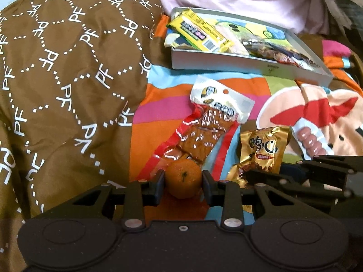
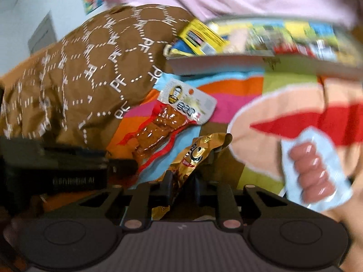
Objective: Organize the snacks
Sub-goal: 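Lift and carry the orange and gold packet over the grey tray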
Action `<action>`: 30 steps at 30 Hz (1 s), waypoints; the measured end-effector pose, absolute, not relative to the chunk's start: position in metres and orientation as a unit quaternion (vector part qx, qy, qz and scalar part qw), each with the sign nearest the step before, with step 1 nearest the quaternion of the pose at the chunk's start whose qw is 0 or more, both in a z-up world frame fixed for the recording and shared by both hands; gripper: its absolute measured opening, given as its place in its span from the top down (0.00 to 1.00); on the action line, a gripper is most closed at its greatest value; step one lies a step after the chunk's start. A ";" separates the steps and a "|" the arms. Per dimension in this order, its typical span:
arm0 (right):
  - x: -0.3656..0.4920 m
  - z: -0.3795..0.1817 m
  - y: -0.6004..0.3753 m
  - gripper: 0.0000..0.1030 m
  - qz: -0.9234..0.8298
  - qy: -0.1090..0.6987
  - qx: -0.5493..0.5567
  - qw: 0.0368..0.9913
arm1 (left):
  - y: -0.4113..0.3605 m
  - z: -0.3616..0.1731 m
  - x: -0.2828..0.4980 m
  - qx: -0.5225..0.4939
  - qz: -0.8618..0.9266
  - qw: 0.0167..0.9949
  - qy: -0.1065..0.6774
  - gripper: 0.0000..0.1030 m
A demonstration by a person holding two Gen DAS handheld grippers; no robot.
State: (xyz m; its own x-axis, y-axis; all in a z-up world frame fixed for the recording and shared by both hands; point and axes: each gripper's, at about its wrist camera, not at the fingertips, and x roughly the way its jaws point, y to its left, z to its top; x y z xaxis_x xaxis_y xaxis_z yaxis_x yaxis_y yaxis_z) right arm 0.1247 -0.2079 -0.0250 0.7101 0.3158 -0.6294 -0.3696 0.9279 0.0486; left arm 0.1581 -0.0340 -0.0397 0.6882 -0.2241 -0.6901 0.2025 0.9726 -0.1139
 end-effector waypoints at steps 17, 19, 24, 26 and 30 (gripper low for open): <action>0.112 -0.005 -0.210 0.90 0.115 0.196 -0.172 0.959 | -0.071 0.004 0.184 -0.021 -0.117 0.940 0.321 0.65; 0.116 -0.006 -0.218 0.90 0.114 0.202 -0.155 0.960 | -0.077 0.005 0.186 -0.021 -0.119 0.939 0.321 0.65; 0.116 -0.005 -0.220 0.91 0.114 0.198 -0.152 0.962 | -0.087 0.004 0.187 -0.017 -0.118 0.939 0.322 0.65; 0.113 -0.002 -0.219 0.91 0.110 0.183 -0.165 0.963 | -0.088 0.004 0.187 -0.019 -0.116 0.940 0.319 0.65; 0.108 0.002 -0.218 0.91 0.099 0.155 -0.186 0.965 | -0.088 0.008 0.189 -0.024 -0.111 0.943 0.312 0.65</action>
